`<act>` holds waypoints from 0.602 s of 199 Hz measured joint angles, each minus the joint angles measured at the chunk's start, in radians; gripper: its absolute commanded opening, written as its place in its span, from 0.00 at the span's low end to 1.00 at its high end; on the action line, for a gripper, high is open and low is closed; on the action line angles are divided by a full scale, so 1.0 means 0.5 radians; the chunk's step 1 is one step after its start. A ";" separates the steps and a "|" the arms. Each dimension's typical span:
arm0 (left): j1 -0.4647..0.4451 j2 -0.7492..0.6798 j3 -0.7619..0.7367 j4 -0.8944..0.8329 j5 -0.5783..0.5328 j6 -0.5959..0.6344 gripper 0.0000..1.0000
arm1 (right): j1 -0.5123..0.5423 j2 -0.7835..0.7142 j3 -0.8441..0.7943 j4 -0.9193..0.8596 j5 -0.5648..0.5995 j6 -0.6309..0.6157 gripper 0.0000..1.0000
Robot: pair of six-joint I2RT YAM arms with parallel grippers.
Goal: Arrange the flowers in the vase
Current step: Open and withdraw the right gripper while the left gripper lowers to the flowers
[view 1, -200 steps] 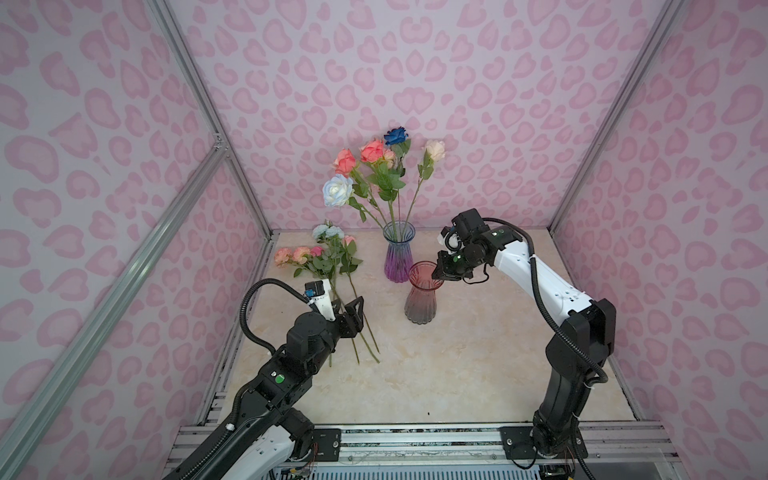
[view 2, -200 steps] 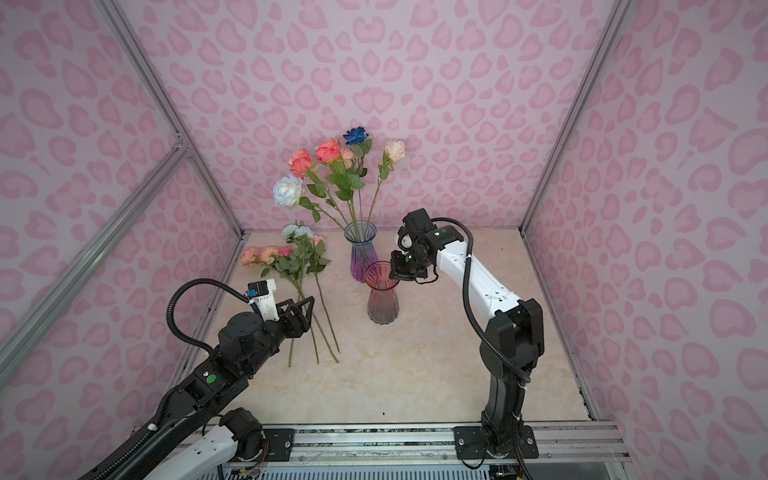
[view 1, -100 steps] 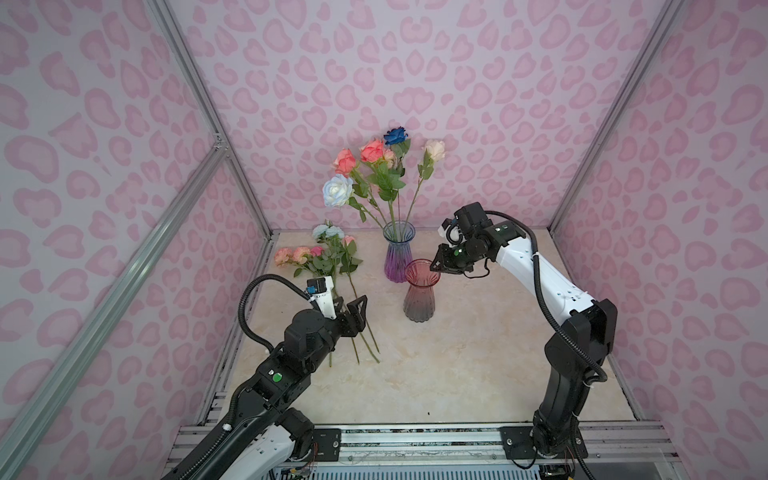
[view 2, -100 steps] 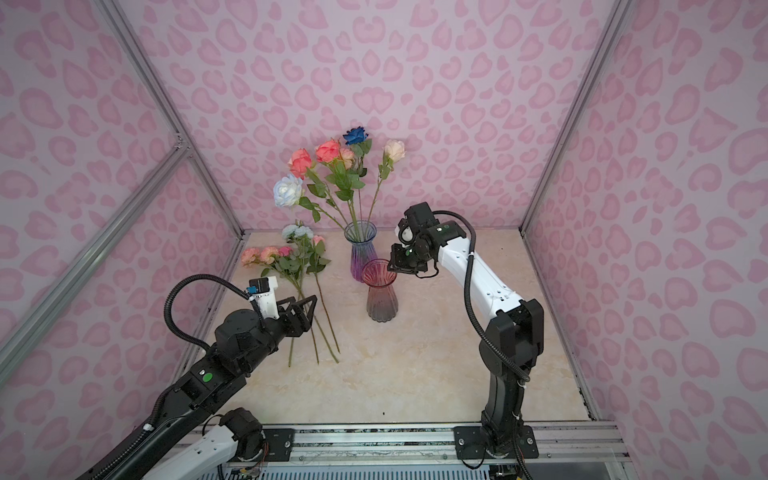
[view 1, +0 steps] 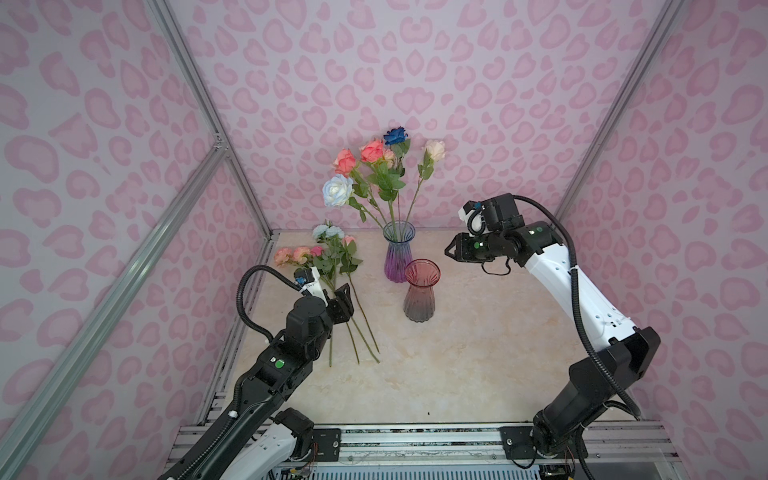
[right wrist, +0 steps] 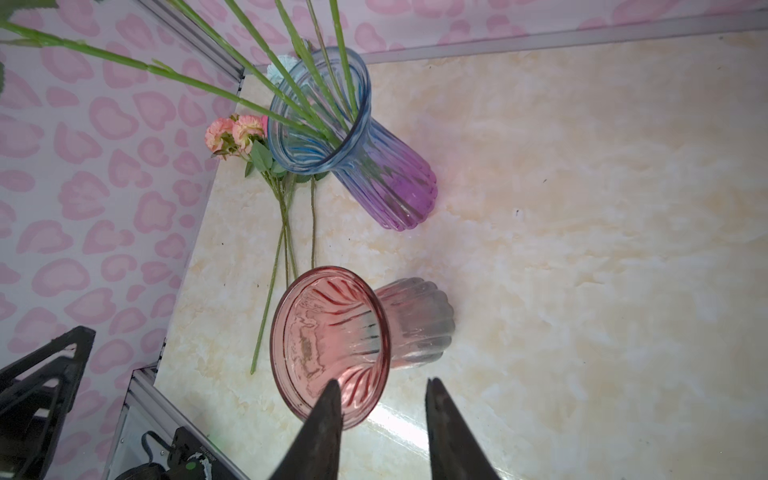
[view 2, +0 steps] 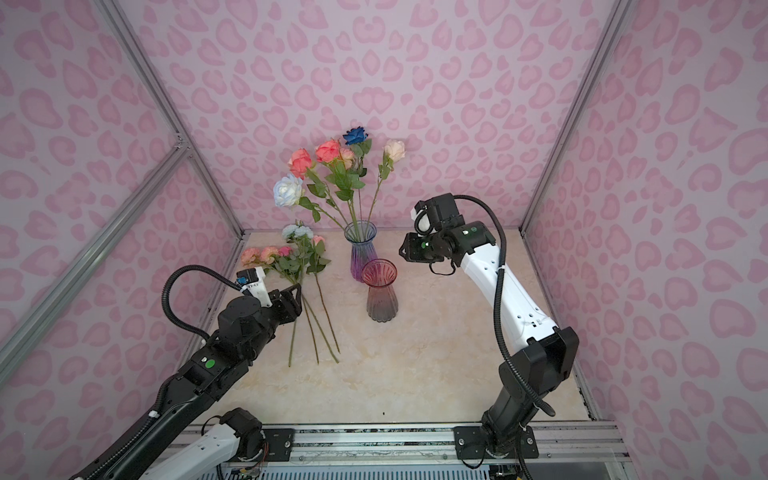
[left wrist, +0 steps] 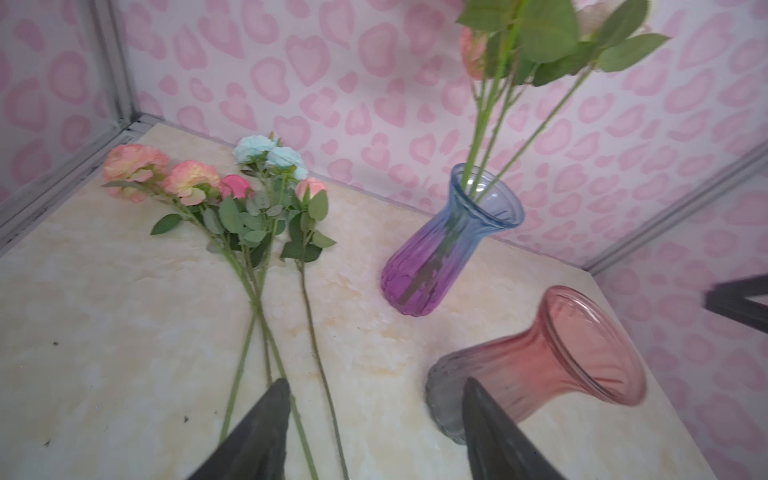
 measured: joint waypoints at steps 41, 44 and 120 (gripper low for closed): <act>0.369 0.475 0.118 -0.006 0.176 -0.104 0.54 | 0.017 -0.475 -0.669 0.439 0.065 0.012 0.33; 0.385 0.510 0.135 -0.007 0.185 -0.112 0.53 | 0.022 -0.520 -0.756 0.491 0.070 0.018 0.33; 0.729 1.714 0.818 0.014 0.444 -0.134 0.42 | 0.113 -0.997 -1.730 1.423 0.188 0.204 0.32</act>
